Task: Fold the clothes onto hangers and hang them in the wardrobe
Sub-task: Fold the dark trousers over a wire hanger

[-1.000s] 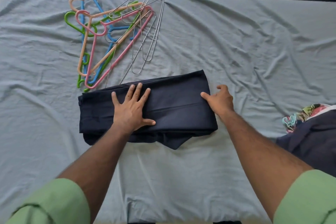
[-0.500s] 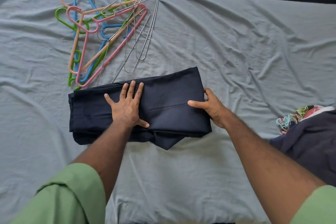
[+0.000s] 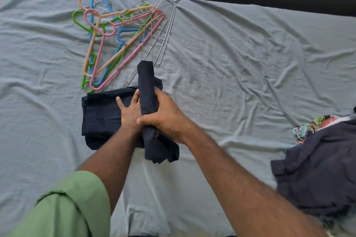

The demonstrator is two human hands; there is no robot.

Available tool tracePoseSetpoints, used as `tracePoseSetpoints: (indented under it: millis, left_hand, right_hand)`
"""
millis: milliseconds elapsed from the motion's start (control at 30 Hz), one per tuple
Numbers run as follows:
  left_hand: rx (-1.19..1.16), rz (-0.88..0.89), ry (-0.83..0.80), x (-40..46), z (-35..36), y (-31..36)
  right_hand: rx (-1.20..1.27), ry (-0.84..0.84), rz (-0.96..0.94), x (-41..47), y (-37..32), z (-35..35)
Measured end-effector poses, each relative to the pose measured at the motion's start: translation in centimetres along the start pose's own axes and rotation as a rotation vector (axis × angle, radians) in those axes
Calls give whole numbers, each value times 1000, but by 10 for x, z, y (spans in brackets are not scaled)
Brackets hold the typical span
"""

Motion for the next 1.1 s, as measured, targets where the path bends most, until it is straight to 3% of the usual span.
tracePoseSetpoints:
  millis: [267, 433, 567, 767, 900, 933, 1000, 1100]
  left_hand:
    - [-73, -143, 56, -65, 27, -144]
    - [-698, -171, 209, -87, 28, -197]
    - [-934, -211, 445, -91, 3, -208]
    - [-960, -129, 304, -83, 7, -197]
    - [-739, -70, 475, -80, -20, -188]
    - [-722, -25, 480, -76, -27, -179]
    - [-681, 100, 463, -68, -37, -153]
    - [-556, 255, 384, -57, -38, -114]
  right_hand:
    - [-243, -5, 111, 20, -10, 81]
    - [-441, 20, 188, 49, 10, 128]
    - [-667, 50, 163, 77, 24, 153]
    - [-788, -87, 106, 97, 36, 179]
    - [-466, -242, 63, 96, 43, 184]
    - [-354, -184, 27, 95, 40, 176]
    - [-221, 97, -63, 88, 34, 139]
    - [-366, 614, -251, 52, 20, 70]
Point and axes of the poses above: each hand's wrist, its own x-axis towards the middle knuckle, its own z-axis out of the palm, y = z × x, the point moved 9 cm from there along x, towards the middle knuckle, and after that the axes turned 2 degrees about -x, right-handed, at the moved point
